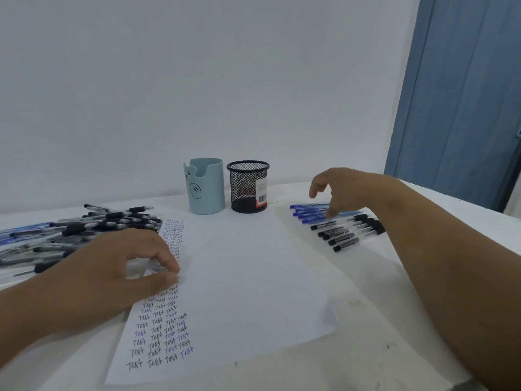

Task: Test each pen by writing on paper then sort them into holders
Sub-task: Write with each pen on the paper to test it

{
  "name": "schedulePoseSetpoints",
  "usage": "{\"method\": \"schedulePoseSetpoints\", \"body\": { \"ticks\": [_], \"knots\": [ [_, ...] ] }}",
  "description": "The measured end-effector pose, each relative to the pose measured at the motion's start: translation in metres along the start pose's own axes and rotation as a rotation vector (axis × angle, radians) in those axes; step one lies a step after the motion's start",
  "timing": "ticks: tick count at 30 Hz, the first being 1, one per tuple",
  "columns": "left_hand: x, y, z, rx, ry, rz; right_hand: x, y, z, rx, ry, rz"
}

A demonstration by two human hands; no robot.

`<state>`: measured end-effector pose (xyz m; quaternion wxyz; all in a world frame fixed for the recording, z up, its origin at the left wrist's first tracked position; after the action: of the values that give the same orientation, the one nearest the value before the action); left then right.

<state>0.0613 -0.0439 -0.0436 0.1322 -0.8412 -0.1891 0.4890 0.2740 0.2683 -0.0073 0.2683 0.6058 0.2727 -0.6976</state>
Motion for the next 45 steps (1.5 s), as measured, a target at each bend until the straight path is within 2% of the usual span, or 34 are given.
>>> {"method": "schedulePoseSetpoints", "body": {
  "ticks": [5,12,29,34,36,41,45],
  "knots": [
    [-0.003,-0.001,-0.003,0.034,-0.02,0.032,0.017,-0.001,-0.003,-0.038,-0.019,0.044],
    [-0.002,-0.003,-0.003,0.033,0.002,0.022,0.024,-0.012,-0.001,-0.065,-0.09,-0.065],
    [-0.006,-0.005,-0.003,-0.001,-0.007,0.031,0.016,-0.016,0.013,-0.143,-0.121,-0.176],
    [-0.02,-0.006,0.0,-0.035,-0.01,-0.003,-0.006,0.01,0.08,-0.337,-0.214,-0.337],
    [-0.031,-0.006,0.008,-0.063,-0.016,-0.031,-0.007,0.025,0.121,-0.434,-0.279,-0.349],
    [-0.078,0.002,0.044,-0.186,-0.059,-0.187,0.013,0.05,0.216,-0.682,-0.276,-0.226],
    [-0.124,0.021,0.093,-0.391,-0.22,-0.236,0.032,0.058,0.26,-0.794,-0.178,-0.124]
  ]
}}
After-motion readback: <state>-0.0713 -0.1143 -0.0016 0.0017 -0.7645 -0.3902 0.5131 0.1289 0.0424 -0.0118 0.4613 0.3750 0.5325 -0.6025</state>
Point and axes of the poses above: each hand's wrist, its own y-axis away from the middle knuckle, its own x-axis out of the palm, z = x × y, the point moved 7 cm from there along -y, towards the middle knuckle, and after that the axes turned 2 degrees about y, right-handed, at the moved point
